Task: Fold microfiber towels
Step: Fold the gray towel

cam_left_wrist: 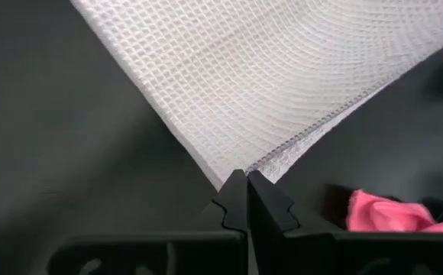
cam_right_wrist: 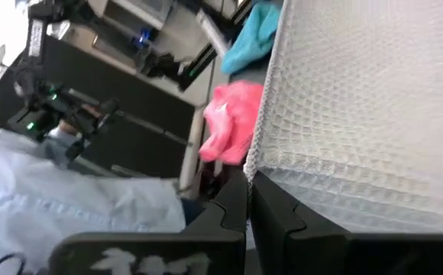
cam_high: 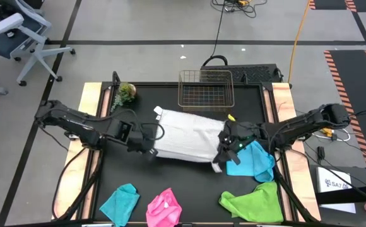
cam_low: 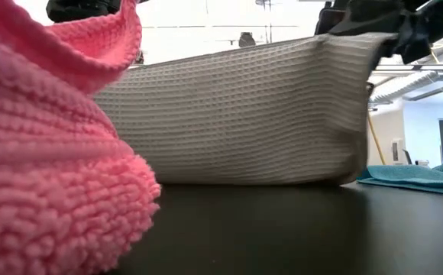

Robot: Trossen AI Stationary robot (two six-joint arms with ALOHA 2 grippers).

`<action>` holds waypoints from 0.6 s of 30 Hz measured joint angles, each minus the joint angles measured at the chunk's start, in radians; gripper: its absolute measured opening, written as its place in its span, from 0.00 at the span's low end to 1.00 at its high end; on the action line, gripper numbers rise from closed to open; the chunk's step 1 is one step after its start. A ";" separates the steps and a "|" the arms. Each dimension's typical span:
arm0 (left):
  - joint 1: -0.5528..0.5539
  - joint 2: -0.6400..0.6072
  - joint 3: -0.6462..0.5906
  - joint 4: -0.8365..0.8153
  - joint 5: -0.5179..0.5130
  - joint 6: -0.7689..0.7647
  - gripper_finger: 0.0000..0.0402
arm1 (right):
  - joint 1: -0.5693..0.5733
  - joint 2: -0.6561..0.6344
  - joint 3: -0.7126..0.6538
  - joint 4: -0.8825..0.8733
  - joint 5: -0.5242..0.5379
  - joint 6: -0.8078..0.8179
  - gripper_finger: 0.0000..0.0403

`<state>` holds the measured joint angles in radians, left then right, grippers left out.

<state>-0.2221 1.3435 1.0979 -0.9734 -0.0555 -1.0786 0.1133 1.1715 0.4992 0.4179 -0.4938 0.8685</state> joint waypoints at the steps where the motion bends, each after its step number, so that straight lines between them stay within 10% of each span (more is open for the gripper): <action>1: -0.009 0.005 -0.003 0.009 0.002 -0.008 0.00 | 0.016 0.000 0.000 -0.002 0.001 0.004 0.00; 18: -0.048 0.025 -0.002 0.117 -0.006 -0.113 0.00 | 0.149 0.078 0.000 0.002 -0.045 0.161 0.00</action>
<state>-0.2704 1.3685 1.0958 -0.8562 -0.0616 -1.1921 0.2623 1.2493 0.4995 0.4194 -0.5391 1.0291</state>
